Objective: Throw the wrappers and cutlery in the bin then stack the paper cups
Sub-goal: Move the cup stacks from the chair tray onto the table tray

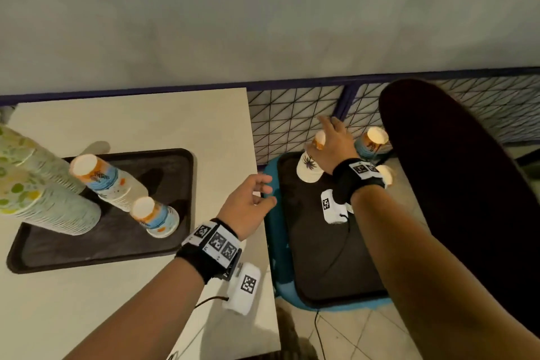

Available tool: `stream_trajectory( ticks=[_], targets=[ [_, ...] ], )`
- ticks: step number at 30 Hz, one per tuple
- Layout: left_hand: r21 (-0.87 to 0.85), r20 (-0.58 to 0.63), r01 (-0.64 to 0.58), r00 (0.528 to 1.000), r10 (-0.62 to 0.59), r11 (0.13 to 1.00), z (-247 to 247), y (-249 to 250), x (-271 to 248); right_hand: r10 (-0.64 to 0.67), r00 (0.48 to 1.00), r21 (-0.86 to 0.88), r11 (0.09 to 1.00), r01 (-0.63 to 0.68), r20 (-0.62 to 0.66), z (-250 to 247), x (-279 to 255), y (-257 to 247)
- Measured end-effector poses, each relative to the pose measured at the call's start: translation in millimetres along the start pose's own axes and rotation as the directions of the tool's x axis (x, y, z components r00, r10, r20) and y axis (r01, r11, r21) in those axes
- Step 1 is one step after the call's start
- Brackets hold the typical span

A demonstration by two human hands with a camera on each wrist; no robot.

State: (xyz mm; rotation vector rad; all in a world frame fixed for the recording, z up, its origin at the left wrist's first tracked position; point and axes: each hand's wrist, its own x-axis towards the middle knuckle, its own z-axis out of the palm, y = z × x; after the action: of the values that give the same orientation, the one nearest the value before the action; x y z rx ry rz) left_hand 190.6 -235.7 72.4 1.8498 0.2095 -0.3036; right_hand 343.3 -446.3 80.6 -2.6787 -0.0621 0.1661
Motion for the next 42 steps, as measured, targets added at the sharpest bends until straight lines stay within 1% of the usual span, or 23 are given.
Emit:
stream_trajectory(
  ticks=[2,3,7,10,13,15,17,18,21,22,23,25,26,27,30,33,35,38,40,42],
  targets=[
    [0.021,0.039,0.059,0.997,-0.06,0.998,18,-6,14,-0.022,0.999,0.017,1.0,0.022,0.042,4,4,9],
    [0.039,0.044,0.093,0.994,-0.095,0.995,25,-10,20,-0.046,0.998,0.029,0.999,0.045,0.042,6,2,13],
    [0.078,0.068,0.23,0.969,-0.235,0.97,50,-28,38,-0.142,0.99,0.029,0.989,0.143,-0.022,12,-20,28],
    [0.076,0.093,0.309,0.944,-0.315,0.948,68,-47,50,-0.157,0.986,0.074,0.984,0.161,-0.059,18,-40,44],
    [0.023,0.112,0.393,0.913,-0.393,0.919,86,-67,65,-0.103,0.991,0.18,0.977,0.117,-0.086,20,-59,60],
    [0.004,0.124,0.431,0.895,-0.428,0.902,98,-64,67,-0.07,0.991,0.227,0.969,0.095,-0.116,20,-70,69],
    [0.033,0.112,0.435,0.893,-0.436,0.9,110,-56,67,-0.077,0.983,0.25,0.961,0.118,-0.168,21,-81,76],
    [0.059,0.096,0.423,0.899,-0.427,0.904,115,-53,68,-0.085,0.978,0.256,0.957,0.133,-0.191,22,-85,78],
    [0.1,0.084,0.389,0.914,-0.397,0.916,126,-49,75,-0.062,0.976,0.306,0.944,0.126,-0.21,27,-93,84],
    [0.077,0.08,0.401,0.91,-0.407,0.913,128,-52,78,-0.049,0.977,0.339,0.933,0.119,-0.209,30,-94,86],
    [0.029,0.081,0.441,0.893,-0.442,0.897,129,-56,81,-0.021,0.981,0.389,0.916,0.097,-0.194,33,-95,88],
    [-0.097,0.097,0.503,0.864,-0.495,0.859,128,-59,84,0.071,0.991,0.534,0.846,0.002,-0.117,37,-98,86],
    [-0.134,0.108,0.516,0.857,-0.505,0.846,128,-59,84,0.102,0.991,0.586,0.809,-0.035,-0.083,39,-100,85],
    [-0.161,0.11,0.515,0.857,-0.503,0.842,127,-57,83,0.117,0.991,0.611,0.79,-0.05,-0.069,41,-100,83],
    [-0.196,0.095,0.494,0.87,-0.485,0.847,121,-53,78,0.104,0.993,0.595,0.802,-0.05,-0.057,45,-98,82],
    [-0.208,0.084,0.448,0.894,-0.441,0.869,108,-42,69,0.088,0.996,0.633,0.77,-0.078,0.015,43,-96,76],
    [-0.223,0.069,0.399,0.916,-0.394,0.889,96,-32,61,0.053,0.998,0.638,0.768,-0.052,0.018,42,-96,67],
    [-0.226,0.026,0.308,0.95,-0.31,0.924,67,-16,43,0.001,1.0,0.654,0.756,0.019,-0.03,34,-97,40],
    [-0.218,-0.025,0.263,0.961,-0.274,0.94,44,-6,26,-0.04,0.998,0.684,0.726,0.067,-0.054,26,-99,14],
    [-0.215,-0.076,0.22,0.967,-0.241,0.951,15,4,5,-0.088,0.994,0.732,0.673,0.105,-0.062,21,-102,-15]
  ],
)
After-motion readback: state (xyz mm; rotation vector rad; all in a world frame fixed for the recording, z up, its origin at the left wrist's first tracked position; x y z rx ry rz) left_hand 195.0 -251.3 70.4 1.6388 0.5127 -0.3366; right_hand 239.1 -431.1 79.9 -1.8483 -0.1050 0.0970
